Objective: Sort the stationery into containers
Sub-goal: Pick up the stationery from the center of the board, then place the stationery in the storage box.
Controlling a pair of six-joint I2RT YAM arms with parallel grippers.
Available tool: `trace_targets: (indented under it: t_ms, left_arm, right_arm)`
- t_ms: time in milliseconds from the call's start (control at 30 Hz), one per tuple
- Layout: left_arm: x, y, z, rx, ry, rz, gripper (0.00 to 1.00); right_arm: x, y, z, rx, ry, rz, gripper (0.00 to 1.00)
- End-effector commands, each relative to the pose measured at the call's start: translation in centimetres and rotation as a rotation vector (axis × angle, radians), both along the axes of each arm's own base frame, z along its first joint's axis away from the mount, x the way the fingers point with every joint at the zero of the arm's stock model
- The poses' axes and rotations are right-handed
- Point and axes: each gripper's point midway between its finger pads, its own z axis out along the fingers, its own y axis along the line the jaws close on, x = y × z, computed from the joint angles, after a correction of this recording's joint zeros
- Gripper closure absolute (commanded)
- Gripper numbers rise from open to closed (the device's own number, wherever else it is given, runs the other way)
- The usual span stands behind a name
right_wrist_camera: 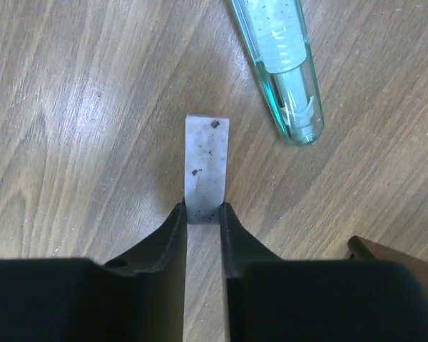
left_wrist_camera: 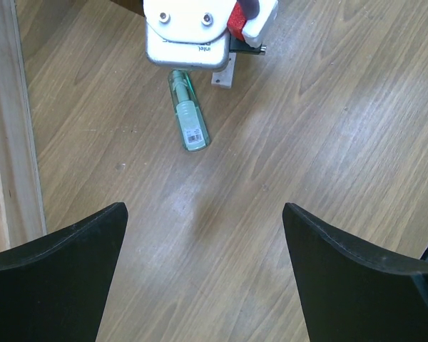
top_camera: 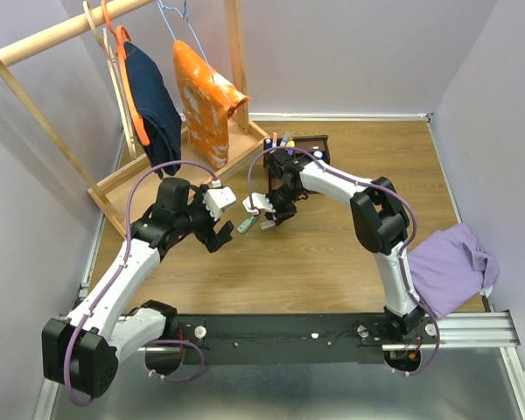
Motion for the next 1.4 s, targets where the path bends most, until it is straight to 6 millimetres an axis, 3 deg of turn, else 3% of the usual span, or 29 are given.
trace_targets:
  t_ms: [0,100,133,200,267,300,333,367,433,500,567,600,633,833,933,1367]
  left_arm:
    - [0.0,-0.4,0.3,-0.032,0.004,-0.011,0.01]
    - [0.1,-0.4,0.8,-0.037,-0.008,-0.011,0.01]
    - [0.2,-0.4,0.9,-0.038,-0.019,-0.011,0.01]
    - [0.1,-0.6,1.1,-0.051,-0.023,-0.014,0.01]
    - [0.1,-0.7,1.4,-0.063,-0.036,-0.016,0.01]
    - [0.0,-0.7,1.2,-0.070,-0.030,-0.014,0.01]
    - [0.1,-0.8,1.4,-0.079,-0.038,-0.017,0.01]
    - [0.1,-0.9,1.4,-0.086,-0.037,-0.018,0.01]
    - [0.3,-1.1,1.6,-0.103,-0.038,-0.014,0.01]
    - [0.4,-1.3,1.8,-0.118,-0.040,-0.012,0.01]
    - [0.7,-1.5,2.1,-0.130,-0.050,-0.012,0.01]
    - [0.7,-1.5,2.1,-0.134,-0.050,-0.010,0.01]
    - [0.9,-1.6,2.3,-0.141,-0.056,-0.006,0.01]
    - [1.1,-1.7,2.8,-0.153,-0.066,0.003,0.01]
    - [1.1,-1.6,2.9,-0.158,-0.064,0.008,0.01]
    - [1.3,-1.2,2.9,-0.169,-0.054,0.034,0.01]
  right_arm:
    - [-1.1,-0.9,-1.6,-0.068,0.096,-0.084,0.78]
    - [-2.0,-0.4,0.8,-0.019,0.192,-0.231,0.79]
    - [-1.9,-0.2,2.6,0.019,0.190,-0.272,0.79]
    - [-3.5,-0.4,3.5,0.026,0.284,-0.411,0.79]
    - [-3.5,0.3,7.1,0.113,0.297,-0.555,0.80]
    - [-4.3,-0.5,6.7,0.094,0.314,-0.624,0.80]
    - [-3.9,-0.4,7.4,0.128,0.301,-0.679,0.82]
    - [-4.4,-0.7,9.4,0.158,0.321,-0.763,0.83]
    - [-4.8,-1.9,9.4,0.152,0.307,-0.873,0.83]
    - [-5.0,-2.8,11.4,0.193,0.324,-1.011,0.83]
    - [-4.1,-4.9,11.6,0.206,0.306,-1.158,0.83]
    - [-3.8,-5.7,12.6,0.236,0.315,-1.246,0.83]
    - [-2.7,-7.6,12.3,0.231,0.293,-1.334,0.85]
    - [0.2,-13.5,11.5,0.206,0.208,-1.553,0.88]
    - [1.5,-15.4,11.0,0.200,0.170,-1.622,0.89]
    - [4.8,-15.9,8.7,0.173,0.141,-1.678,0.90]
